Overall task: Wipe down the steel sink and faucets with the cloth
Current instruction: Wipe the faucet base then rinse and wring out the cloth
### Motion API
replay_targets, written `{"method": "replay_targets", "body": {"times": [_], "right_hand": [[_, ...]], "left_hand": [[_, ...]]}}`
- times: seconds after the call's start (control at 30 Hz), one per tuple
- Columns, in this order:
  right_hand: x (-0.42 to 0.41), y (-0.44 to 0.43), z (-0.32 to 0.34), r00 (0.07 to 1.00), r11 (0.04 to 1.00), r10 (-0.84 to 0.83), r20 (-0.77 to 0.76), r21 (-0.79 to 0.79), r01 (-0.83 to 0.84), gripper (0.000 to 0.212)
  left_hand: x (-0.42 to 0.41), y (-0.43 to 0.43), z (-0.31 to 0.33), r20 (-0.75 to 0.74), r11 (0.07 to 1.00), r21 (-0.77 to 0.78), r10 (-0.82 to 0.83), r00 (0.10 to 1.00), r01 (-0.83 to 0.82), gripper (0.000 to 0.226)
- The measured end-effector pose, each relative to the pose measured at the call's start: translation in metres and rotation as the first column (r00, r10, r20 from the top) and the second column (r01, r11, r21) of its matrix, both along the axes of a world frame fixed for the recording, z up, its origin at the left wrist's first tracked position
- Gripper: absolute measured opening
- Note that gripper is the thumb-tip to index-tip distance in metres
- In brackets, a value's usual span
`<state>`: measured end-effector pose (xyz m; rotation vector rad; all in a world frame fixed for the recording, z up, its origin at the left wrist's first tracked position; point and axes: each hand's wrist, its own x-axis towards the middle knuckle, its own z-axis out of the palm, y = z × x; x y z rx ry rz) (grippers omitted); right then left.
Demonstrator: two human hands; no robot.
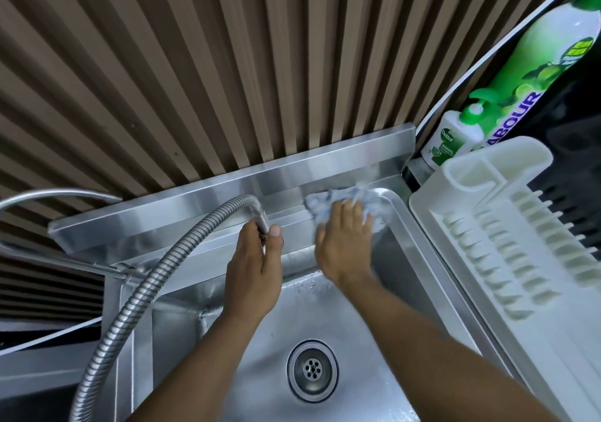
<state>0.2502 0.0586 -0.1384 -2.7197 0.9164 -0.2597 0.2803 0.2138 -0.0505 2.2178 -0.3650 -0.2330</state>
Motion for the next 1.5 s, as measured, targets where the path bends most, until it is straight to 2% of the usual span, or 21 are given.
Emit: {"method": "replay_targets", "body": {"times": [0.13,0.23,0.33,0.43,0.57,0.63,0.7,0.77,0.83,0.87,0.9,0.97,1.03,1.13,1.2,1.27,1.3,1.33,1.37,1.43,1.5], "right_hand": [[0.002,0.067,-0.002,0.974,0.974,0.227,0.014,-0.01,-0.227,0.061],[0.002,0.07,-0.003,0.974,0.974,0.226,-0.008,0.015,-0.225,0.06],[0.012,0.032,0.003,0.999,0.998,-0.012,-0.042,0.058,0.014,0.061],[0.027,-0.03,0.016,0.955,0.953,-0.259,-0.147,0.124,0.277,0.068],[0.032,-0.071,0.023,0.918,0.908,-0.362,-0.159,0.163,0.386,0.067],[0.028,-0.065,0.015,0.929,0.924,-0.351,-0.117,0.115,0.364,0.065],[0.018,-0.05,0.005,0.965,0.964,-0.26,-0.031,0.051,0.262,0.062],[0.002,-0.027,-0.005,0.998,0.999,-0.039,0.043,-0.019,0.04,0.056],[-0.018,0.001,-0.017,0.971,0.977,0.21,0.113,-0.059,-0.205,0.048],[-0.025,0.014,-0.022,0.95,0.965,0.262,0.168,-0.055,-0.256,0.047],[-0.027,0.024,-0.027,0.944,0.97,0.239,0.226,-0.022,-0.241,0.048],[-0.018,0.042,-0.03,0.948,0.979,0.012,0.317,0.188,-0.075,0.053],[0.004,0.056,-0.023,0.889,0.861,-0.316,0.331,0.495,0.122,0.063],[0.032,0.059,0.0,0.66,0.574,-0.679,0.322,0.793,0.204,0.077],[0.045,0.052,0.004,0.501,0.327,-0.842,0.201,0.928,0.176,0.087],[0.048,0.049,-0.003,0.392,-0.033,-0.917,-0.076,0.993,0.114,0.095],[0.046,0.05,-0.005,0.42,-0.208,-0.883,-0.21,0.977,0.05,0.092],[0.042,0.052,-0.003,0.504,-0.337,-0.818,-0.277,0.941,-0.03,0.087],[0.037,0.051,0.0,0.604,-0.424,-0.742,-0.291,0.902,-0.086,0.082],[0.035,0.041,0.008,0.704,-0.562,-0.625,-0.337,0.821,-0.105,0.07],[0.034,0.03,0.022,0.73,-0.631,-0.552,-0.402,0.775,-0.05,0.047]], "left_hand": [[0.0,-0.001,0.002,0.009,1.0,0.012,0.003,1.0,-0.003,0.054],[0.001,0.0,0.001,0.015,1.0,0.024,0.004,1.0,-0.004,0.053],[0.0,-0.001,0.003,0.017,1.0,0.014,-0.008,1.0,0.008,0.054],[-0.001,0.0,0.005,-0.003,1.0,0.025,-0.011,1.0,0.011,0.054],[-0.001,0.001,0.006,-0.025,0.999,0.031,-0.014,1.0,0.014,0.053],[-0.001,0.001,0.005,-0.035,0.999,0.035,-0.015,0.999,0.016,0.052],[-0.001,0.001,0.005,-0.036,0.999,0.036,-0.012,0.999,0.013,0.054],[-0.001,0.001,0.004,-0.025,1.0,0.031,-0.001,1.0,0.002,0.057],[-0.001,0.0,0.003,-0.019,1.0,0.028,0.004,1.0,-0.004,0.057],[-0.001,0.0,0.004,-0.023,1.0,0.029,0.002,1.0,-0.002,0.056],[-0.002,0.0,0.004,-0.032,0.999,0.033,-0.002,0.999,0.003,0.054],[-0.001,0.001,0.004,-0.051,0.999,0.04,-0.001,0.999,0.003,0.054],[-0.001,0.001,0.004,-0.058,0.999,0.039,-0.004,0.998,0.006,0.053],[-0.001,0.002,0.003,-0.061,0.999,0.034,-0.006,0.998,0.008,0.054],[0.0,0.002,0.003,-0.062,1.0,0.03,-0.002,0.998,0.004,0.057],[0.0,0.001,0.003,-0.055,1.0,0.023,-0.002,0.998,0.003,0.058],[0.0,0.001,0.002,-0.053,1.0,0.021,-0.001,0.999,0.002,0.058],[0.0,0.002,0.002,-0.056,1.0,0.02,-0.002,0.998,0.003,0.058],[0.001,0.001,0.002,-0.065,1.0,0.02,-0.001,0.998,0.003,0.059],[0.001,0.003,0.003,-0.088,1.0,0.02,-0.002,0.996,0.004,0.06],[0.0,0.004,0.005,-0.107,1.0,0.01,-0.011,0.994,0.012,0.062]]}}
